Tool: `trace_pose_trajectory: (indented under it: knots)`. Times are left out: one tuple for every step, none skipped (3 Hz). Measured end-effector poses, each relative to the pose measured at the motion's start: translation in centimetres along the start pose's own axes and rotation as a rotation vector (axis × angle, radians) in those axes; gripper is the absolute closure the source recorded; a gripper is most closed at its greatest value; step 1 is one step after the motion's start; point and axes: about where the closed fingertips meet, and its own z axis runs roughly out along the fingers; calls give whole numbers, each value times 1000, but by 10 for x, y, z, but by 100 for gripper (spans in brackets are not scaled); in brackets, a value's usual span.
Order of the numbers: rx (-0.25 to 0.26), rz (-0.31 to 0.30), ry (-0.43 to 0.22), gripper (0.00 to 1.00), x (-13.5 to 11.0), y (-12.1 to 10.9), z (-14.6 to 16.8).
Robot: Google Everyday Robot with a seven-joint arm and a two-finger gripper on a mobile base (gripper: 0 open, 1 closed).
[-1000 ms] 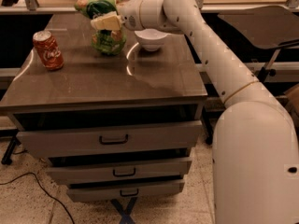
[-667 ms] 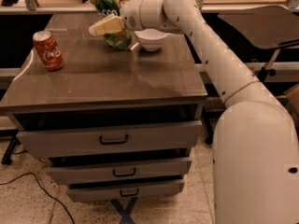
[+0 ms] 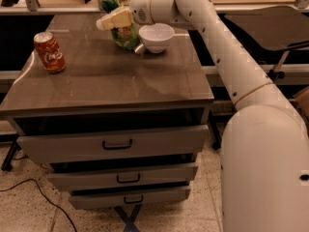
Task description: Pick green rice chip bag from white bowl and place on counter
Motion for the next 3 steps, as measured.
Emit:
trace_pose_trajectory:
  knots:
    - [-1,-26,5,0,-6,-3,-4]
    - [120,-80,28,0,-17,-45,-42]
    - [305,-97,36,0,-26,-102,-102]
